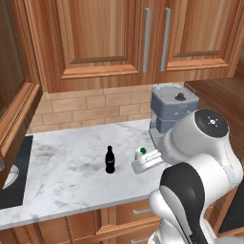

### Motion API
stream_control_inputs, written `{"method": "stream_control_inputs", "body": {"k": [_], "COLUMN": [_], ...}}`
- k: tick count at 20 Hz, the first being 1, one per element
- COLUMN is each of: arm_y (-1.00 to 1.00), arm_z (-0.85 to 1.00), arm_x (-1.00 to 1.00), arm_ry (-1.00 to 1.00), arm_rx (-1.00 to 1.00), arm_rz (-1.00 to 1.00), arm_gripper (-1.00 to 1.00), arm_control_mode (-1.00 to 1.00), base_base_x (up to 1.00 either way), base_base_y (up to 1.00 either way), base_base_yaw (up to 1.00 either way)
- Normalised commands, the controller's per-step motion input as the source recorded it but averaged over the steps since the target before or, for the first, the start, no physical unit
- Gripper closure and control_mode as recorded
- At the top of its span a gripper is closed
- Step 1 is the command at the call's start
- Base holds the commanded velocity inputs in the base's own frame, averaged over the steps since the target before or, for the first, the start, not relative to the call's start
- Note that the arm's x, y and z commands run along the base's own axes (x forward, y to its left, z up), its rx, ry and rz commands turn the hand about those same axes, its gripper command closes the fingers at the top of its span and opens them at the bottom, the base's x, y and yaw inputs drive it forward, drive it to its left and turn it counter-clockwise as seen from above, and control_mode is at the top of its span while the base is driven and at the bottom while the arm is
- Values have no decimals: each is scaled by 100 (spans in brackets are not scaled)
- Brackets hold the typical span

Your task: Sort all alcoholic drinks to one cabinet, and non-alcoholic drinks to the other.

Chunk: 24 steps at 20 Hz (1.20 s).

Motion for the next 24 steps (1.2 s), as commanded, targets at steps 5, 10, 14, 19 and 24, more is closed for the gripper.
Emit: {"method": "stream_control_inputs", "body": {"k": [5,10,14,19,24], "arm_y": [0,2,6,13,10], "arm_z": [-6,-5,-12,-16,-12], "arm_x": [27,42,43,44,36], "arm_ry": [0,0,0,3,2], "arm_rx": [1,0,0,0,0], "arm_rz": [0,0,0,0,0], "arm_gripper": [-100,-100,-100,-100,-100], "arm_control_mode": [-100,-100,-100,-100,-100], "base_base_x": [0,0,0,0,0], "base_base_y": [0,0,0,0,0], "base_base_yaw": [0,0,0,0,0]}}
